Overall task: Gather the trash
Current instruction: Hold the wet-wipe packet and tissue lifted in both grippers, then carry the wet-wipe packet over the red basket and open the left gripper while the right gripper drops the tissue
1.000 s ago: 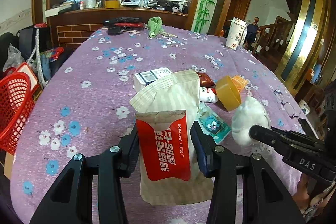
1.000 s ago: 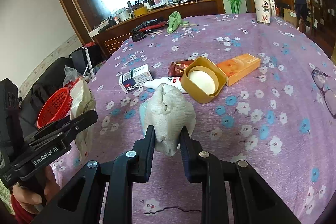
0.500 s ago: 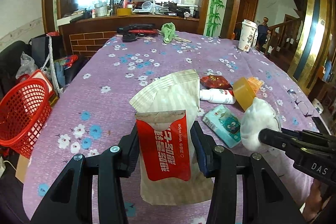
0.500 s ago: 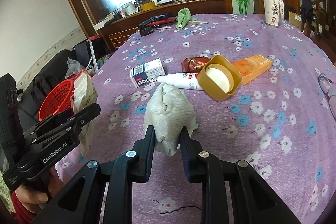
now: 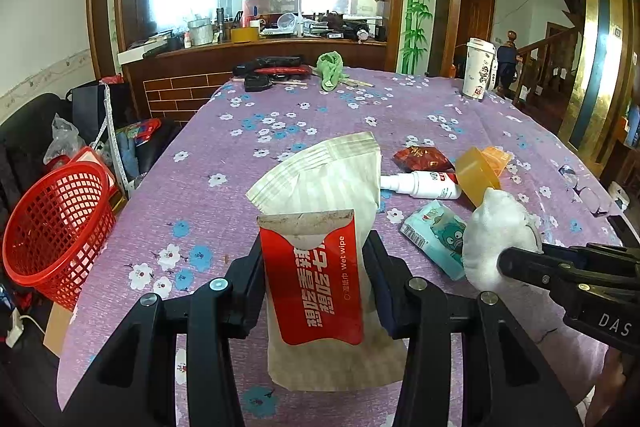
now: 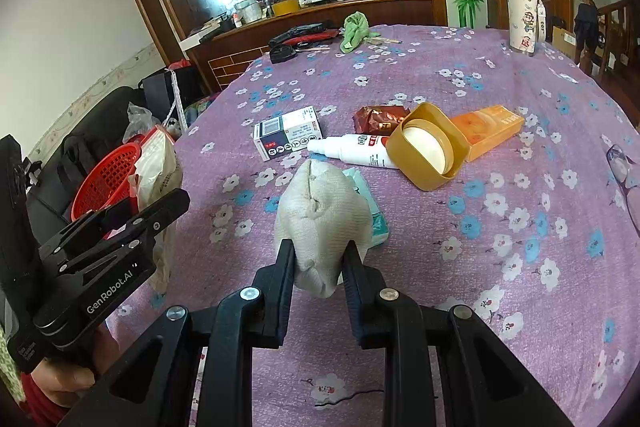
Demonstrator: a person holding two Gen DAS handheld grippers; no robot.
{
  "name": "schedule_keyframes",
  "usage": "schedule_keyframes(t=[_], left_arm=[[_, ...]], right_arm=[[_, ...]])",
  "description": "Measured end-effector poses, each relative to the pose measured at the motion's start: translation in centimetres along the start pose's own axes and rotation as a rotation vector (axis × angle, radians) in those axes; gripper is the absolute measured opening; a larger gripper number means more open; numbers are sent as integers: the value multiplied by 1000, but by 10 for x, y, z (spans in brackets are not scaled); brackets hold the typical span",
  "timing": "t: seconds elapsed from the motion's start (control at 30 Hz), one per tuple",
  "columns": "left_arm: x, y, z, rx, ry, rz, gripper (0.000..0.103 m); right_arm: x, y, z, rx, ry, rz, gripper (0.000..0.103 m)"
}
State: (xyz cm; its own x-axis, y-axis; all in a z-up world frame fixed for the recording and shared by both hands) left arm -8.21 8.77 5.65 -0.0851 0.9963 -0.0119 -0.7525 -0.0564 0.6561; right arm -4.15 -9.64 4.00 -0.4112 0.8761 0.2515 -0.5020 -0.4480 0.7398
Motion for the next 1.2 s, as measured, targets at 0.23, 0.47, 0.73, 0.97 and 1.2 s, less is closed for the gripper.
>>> schedule_keyframes(t=[0.23,0.47,0.73,0.97,1.2], left_arm=[[2,3,-1,-8,-1,10,44],[8,6,0,-9,9,8,44],[42,24,11,-30,75,13,44],[109,45,22,-65,180,91,44],[187,61,21,-88,288,205,45]], right_arm=[[4,0,0,5,10,2,25],[11,-2,3,11,24,10,25],[37,-12,23,44,53,83,25],[90,-25,43,64,141,149,25],[162,-49,58,97,259,232,25]])
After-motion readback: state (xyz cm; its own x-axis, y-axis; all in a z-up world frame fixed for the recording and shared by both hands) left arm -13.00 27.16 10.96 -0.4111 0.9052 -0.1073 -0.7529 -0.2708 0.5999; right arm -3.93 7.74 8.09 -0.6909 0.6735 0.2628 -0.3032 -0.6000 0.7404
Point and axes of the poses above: each gripper's, at about its wrist camera, not at the fingertips, and y roughly against the way its jaws point, x to its left, z to its top, the point moved 2 cm from there along -y, roughly the way its jaws point, and after that the axes turned 4 degrees about x, right-handed, at the moved point
